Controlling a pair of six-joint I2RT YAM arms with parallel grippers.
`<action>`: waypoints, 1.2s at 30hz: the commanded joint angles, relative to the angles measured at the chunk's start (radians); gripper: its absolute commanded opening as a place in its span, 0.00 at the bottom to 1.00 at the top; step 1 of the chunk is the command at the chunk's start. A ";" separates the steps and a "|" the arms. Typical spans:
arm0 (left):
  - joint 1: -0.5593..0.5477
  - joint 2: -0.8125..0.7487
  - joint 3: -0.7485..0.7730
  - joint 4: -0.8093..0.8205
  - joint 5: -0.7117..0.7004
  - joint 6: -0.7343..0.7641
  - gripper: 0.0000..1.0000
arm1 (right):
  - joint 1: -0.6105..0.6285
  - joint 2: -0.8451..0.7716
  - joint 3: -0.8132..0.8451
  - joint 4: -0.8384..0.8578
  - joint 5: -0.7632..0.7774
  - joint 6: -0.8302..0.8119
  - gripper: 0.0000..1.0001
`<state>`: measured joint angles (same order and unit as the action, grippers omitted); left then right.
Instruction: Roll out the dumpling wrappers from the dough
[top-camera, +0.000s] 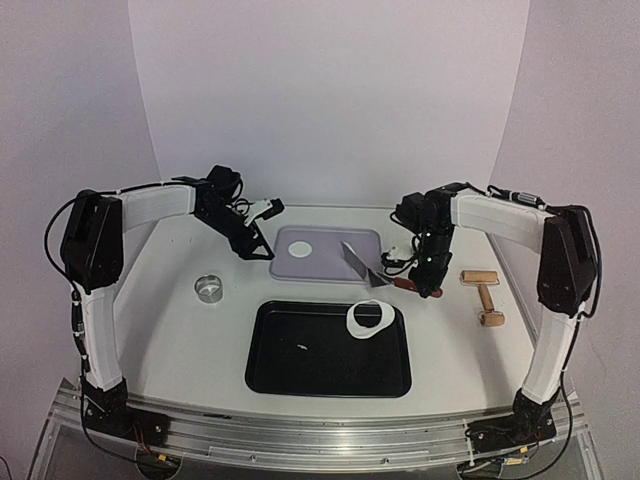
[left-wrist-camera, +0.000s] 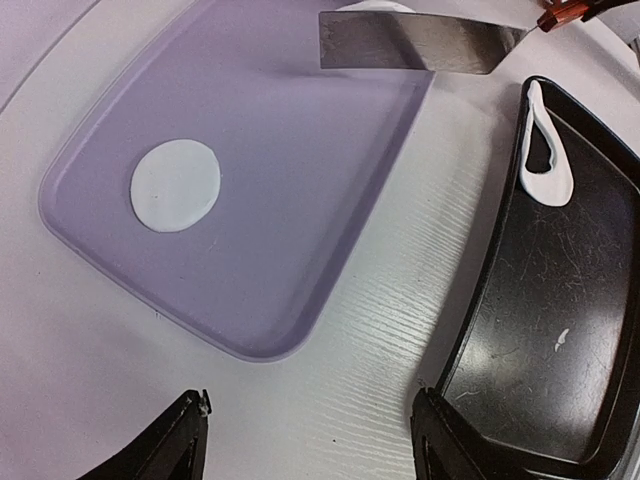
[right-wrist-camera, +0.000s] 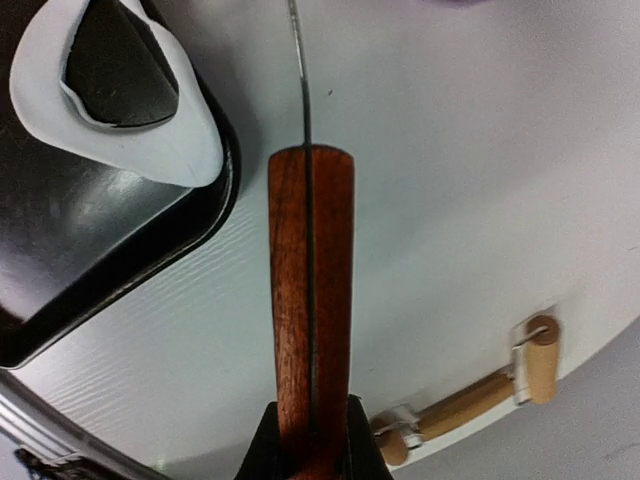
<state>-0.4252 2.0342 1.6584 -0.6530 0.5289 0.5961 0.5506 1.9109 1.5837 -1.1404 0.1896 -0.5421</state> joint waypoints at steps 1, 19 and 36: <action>0.002 -0.033 0.005 0.014 0.009 -0.019 0.69 | -0.046 0.012 0.083 -0.117 -0.449 0.147 0.00; 0.000 -0.061 -0.035 0.038 -0.014 -0.016 0.69 | -0.167 -0.055 -0.178 0.622 -1.212 0.933 0.00; 0.002 -0.055 -0.016 0.024 -0.016 -0.008 0.69 | -0.169 -0.069 -0.318 1.464 -1.156 1.545 0.00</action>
<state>-0.4252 2.0293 1.6253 -0.6441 0.5194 0.5938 0.3809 1.8839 1.2392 0.1506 -0.9428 0.9280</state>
